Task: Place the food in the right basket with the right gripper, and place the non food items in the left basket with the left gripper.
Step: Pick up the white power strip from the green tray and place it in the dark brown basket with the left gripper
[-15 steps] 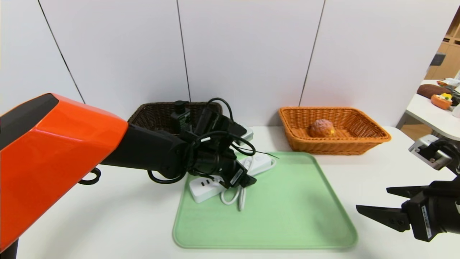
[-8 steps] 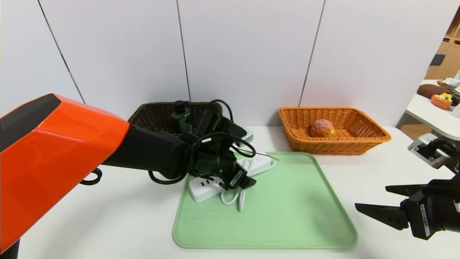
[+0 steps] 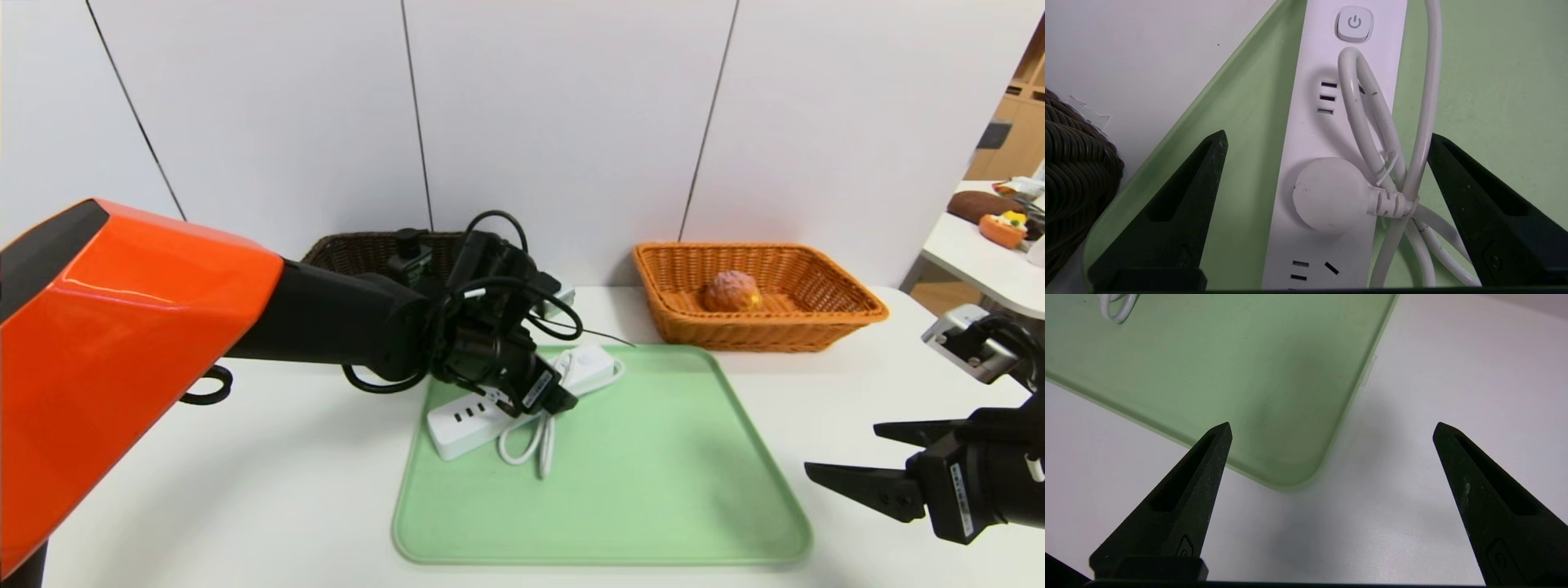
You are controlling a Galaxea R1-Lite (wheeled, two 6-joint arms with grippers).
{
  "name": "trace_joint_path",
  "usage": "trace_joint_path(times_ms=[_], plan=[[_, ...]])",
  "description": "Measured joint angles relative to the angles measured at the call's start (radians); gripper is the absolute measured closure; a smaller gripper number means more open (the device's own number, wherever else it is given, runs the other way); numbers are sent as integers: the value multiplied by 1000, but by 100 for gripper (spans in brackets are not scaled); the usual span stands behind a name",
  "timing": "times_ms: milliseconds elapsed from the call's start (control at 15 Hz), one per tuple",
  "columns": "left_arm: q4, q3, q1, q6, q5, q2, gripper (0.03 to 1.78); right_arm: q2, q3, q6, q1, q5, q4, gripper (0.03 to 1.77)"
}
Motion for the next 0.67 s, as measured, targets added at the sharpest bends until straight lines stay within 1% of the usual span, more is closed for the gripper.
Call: trace_joint_path(times_ms=[67,267,333,533,667], plan=[[24,-19,0,-3,3,4,12,1,0,0,0,0,-1,10],[85,-66,-3,-5,65,22,12,6,0,0,0,0,-1,10],[108,-82,-3,-7,73,28,12,8,0,0,0,0,-1,10],[196,-140,-4,-57,76,40,12,16,1,0,0,0,-19,10],[214,-164,-5,-63,76,44,12,21,5,0,0,0,-27,10]])
